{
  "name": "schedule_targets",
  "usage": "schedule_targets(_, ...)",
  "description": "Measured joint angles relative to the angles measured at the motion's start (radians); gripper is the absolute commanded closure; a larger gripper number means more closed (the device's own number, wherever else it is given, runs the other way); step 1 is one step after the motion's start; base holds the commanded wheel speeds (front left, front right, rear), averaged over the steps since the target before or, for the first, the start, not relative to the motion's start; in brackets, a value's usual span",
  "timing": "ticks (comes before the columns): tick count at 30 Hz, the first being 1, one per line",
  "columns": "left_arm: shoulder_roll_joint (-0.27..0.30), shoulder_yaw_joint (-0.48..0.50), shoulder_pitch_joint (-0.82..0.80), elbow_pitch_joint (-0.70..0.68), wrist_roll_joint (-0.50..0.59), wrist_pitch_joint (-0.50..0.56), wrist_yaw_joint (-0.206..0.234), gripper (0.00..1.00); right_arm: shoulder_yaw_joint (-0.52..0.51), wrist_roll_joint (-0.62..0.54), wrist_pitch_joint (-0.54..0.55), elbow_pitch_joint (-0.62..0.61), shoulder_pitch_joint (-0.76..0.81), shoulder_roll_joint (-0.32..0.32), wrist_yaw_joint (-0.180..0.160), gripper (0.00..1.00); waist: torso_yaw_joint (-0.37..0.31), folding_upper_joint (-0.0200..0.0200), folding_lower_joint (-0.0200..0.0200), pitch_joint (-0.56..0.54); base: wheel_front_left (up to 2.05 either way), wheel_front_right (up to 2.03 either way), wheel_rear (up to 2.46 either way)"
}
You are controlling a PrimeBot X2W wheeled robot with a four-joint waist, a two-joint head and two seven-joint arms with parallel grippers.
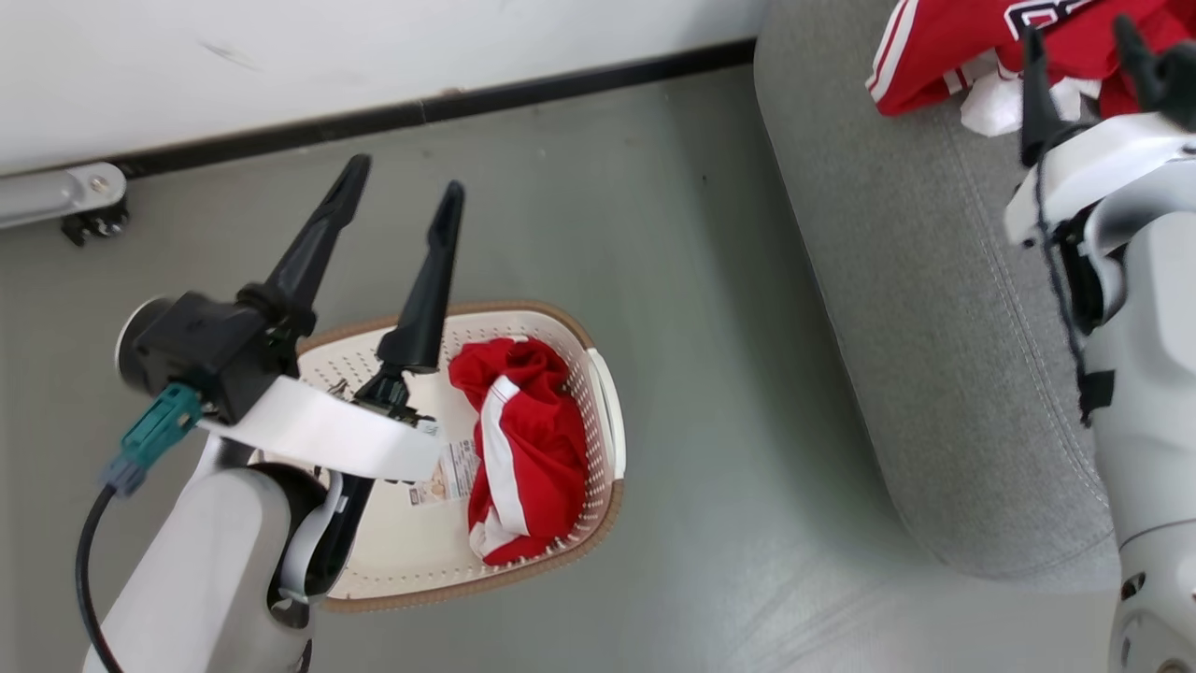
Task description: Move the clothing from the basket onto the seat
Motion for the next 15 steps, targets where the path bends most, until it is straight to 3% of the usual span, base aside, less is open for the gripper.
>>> schedule_targets(5,0.0,0.032,0.053,0.024,-0.006,-0.037,0.02,0.0,0.104,0.036,-0.003,-0.035,0.041,0.0,0.0,0.0,0.022,-0.0001,0.0,-0.045,0.0,0.0,0.0)
schedule_targets(15,-0.006,0.073,0.143,0.067,-0.047,-0.126,0.024,0.0,0.305,0.176,-0.004,-0.289,0.149,-0.003,0.0,0.0,0.073,-0.0001,0.0,-0.128,0.0,0.0,0.0)
